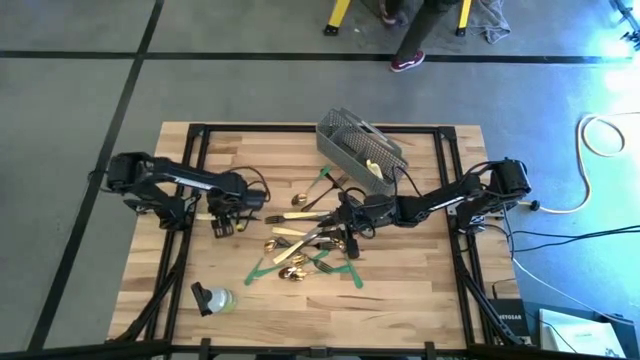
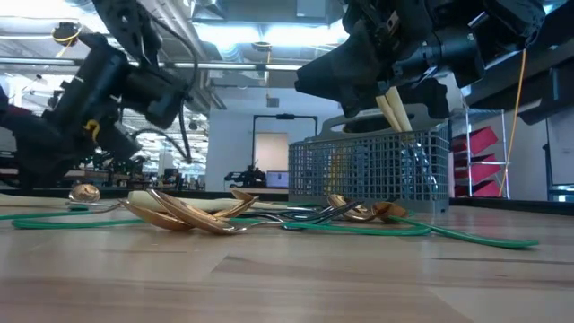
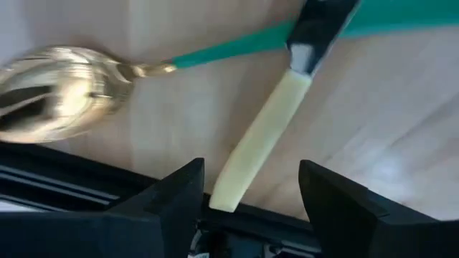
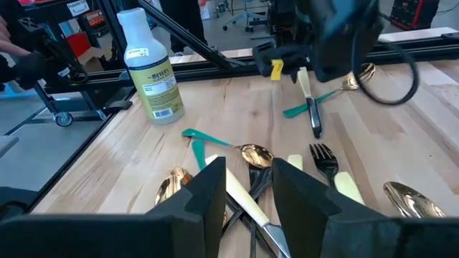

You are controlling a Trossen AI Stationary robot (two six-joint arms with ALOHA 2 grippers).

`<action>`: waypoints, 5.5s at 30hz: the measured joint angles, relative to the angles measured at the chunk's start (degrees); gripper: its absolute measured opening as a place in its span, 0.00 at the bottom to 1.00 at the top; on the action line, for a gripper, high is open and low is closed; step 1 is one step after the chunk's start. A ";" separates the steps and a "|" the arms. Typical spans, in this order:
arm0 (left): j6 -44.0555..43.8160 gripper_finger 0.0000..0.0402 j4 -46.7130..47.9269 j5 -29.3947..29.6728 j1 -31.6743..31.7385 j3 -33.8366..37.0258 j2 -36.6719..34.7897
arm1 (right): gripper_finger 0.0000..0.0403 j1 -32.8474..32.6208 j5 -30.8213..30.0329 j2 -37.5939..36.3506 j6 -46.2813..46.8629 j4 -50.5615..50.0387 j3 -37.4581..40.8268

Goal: Sort silverware
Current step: Put the yellow knife into the gray organizer

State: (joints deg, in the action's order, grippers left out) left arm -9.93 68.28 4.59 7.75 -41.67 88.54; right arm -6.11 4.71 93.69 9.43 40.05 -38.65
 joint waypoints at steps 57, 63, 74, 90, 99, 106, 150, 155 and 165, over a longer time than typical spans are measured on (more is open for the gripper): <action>-5.19 0.00 6.46 -5.26 -6.51 -12.28 11.92 | 0.24 0.09 1.43 -0.07 -0.33 -1.16 0.00; -16.08 0.00 -2.04 4.20 -13.29 -12.15 4.99 | 0.24 0.09 5.10 -0.06 -0.33 -1.36 0.00; -40.33 0.00 -23.39 27.60 -30.18 -3.79 -15.53 | 0.24 0.07 6.45 -0.07 -0.33 -0.41 0.02; -55.96 0.39 -43.53 41.37 -40.24 16.39 -20.22 | 0.24 0.07 6.93 -0.04 -0.83 0.55 0.02; -62.11 0.55 -40.70 47.82 -48.82 19.98 -20.18 | 0.24 -1.52 6.91 -0.07 -2.13 0.49 0.02; -69.84 0.54 -40.97 49.52 -54.22 24.62 -20.18 | 0.24 -1.92 6.91 -0.06 -2.43 0.50 0.02; -90.83 0.43 -33.53 53.41 -73.28 31.39 -19.93 | 0.24 -2.64 6.93 -0.07 -3.45 0.52 0.02; -90.81 0.43 -33.33 53.06 -74.61 31.39 -18.44 | 0.24 -2.64 6.93 -0.07 -3.44 0.52 0.02; -95.17 0.43 -39.47 53.06 -74.53 32.88 -8.56 | 0.24 -2.62 6.93 -0.06 -3.74 0.57 0.02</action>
State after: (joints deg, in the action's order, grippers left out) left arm -105.10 28.81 57.64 -66.78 -8.79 79.97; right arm -8.73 11.64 93.63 5.69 40.62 -38.63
